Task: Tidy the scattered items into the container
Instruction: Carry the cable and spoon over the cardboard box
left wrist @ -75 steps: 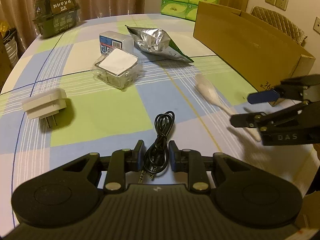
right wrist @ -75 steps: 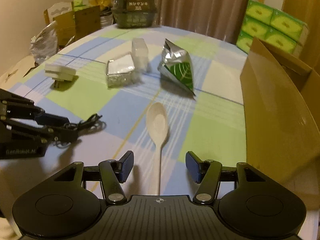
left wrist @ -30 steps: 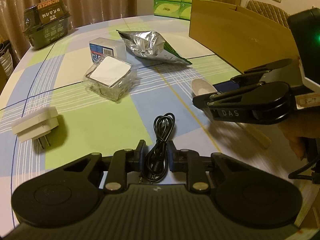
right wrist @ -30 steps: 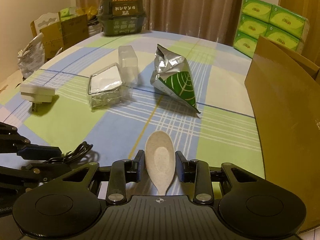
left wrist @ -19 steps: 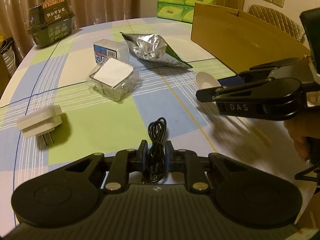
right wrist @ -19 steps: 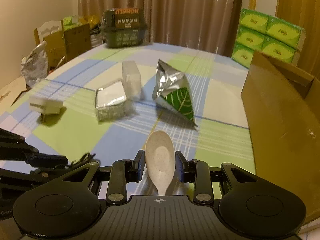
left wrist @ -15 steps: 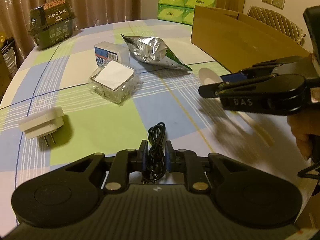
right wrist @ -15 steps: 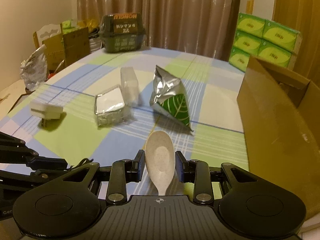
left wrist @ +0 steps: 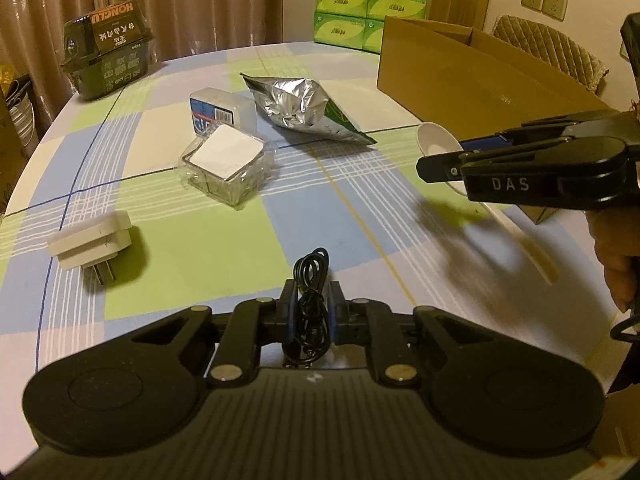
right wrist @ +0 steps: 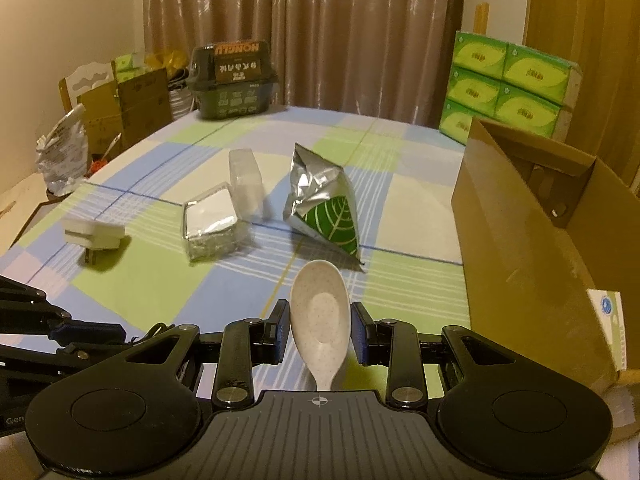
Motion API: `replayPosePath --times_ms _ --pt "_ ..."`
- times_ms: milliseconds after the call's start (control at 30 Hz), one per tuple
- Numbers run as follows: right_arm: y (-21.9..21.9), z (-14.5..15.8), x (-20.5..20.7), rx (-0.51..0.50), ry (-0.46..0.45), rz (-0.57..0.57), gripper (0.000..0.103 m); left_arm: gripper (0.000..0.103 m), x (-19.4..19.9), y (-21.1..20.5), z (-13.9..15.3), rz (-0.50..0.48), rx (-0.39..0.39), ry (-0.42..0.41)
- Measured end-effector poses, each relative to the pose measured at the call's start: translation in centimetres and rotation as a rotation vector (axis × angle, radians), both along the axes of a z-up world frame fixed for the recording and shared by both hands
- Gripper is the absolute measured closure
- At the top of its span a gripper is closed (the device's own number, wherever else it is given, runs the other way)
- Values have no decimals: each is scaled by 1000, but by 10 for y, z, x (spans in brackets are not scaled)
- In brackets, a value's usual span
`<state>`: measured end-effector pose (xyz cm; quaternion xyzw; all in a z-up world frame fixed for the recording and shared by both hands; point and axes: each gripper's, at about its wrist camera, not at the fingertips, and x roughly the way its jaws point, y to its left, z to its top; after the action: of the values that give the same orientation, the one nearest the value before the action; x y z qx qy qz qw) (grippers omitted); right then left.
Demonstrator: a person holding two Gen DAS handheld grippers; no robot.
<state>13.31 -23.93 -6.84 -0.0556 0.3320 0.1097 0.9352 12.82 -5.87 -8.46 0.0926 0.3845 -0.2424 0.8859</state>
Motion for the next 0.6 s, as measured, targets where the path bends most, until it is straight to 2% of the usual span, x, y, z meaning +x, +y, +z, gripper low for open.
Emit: replayPosePath --times_ms 300,600 --pt "-9 31 -1 19 -76 -22 74 92 1 -8 22 -15 7 -52" --pt "-42 71 -9 31 -157 -86 74 92 3 -41 62 -67 -30 -122"
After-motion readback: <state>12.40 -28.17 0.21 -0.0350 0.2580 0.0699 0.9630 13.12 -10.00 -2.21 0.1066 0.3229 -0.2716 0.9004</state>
